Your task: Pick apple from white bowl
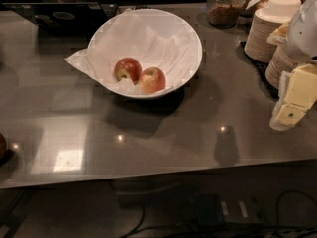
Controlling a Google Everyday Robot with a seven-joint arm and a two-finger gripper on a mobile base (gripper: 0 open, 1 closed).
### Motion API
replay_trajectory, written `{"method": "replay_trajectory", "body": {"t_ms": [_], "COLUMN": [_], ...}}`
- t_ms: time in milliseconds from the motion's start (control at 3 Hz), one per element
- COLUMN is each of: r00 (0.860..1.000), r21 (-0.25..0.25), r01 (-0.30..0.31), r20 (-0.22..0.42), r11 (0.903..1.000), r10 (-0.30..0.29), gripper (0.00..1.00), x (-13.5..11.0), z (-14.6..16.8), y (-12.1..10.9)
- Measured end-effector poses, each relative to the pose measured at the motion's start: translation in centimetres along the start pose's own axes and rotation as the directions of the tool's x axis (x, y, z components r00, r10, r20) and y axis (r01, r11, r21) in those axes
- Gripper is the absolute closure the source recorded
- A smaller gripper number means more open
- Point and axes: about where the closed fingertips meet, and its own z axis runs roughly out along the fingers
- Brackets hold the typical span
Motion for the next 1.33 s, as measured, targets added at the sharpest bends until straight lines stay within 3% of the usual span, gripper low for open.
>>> {"method": "replay_trajectory", "body": {"t_ms": [333,667,1333], "r00": [1.000,0.998,0.970], "r21": [0.000,0.026,0.111], "r01": [0.000,0.029,0.099], "r20": [0.000,0.056,0.211], "r11": [1.0000,0.9992,0.9890], "r10": [0.000,-0.030,-0.120], "gripper": [0.00,0.00,0.00], "x": [0.0,-2.1,-7.5], "z": [0.0,1.0,3.0], "y": [0.0,-0.7,-3.2]}}
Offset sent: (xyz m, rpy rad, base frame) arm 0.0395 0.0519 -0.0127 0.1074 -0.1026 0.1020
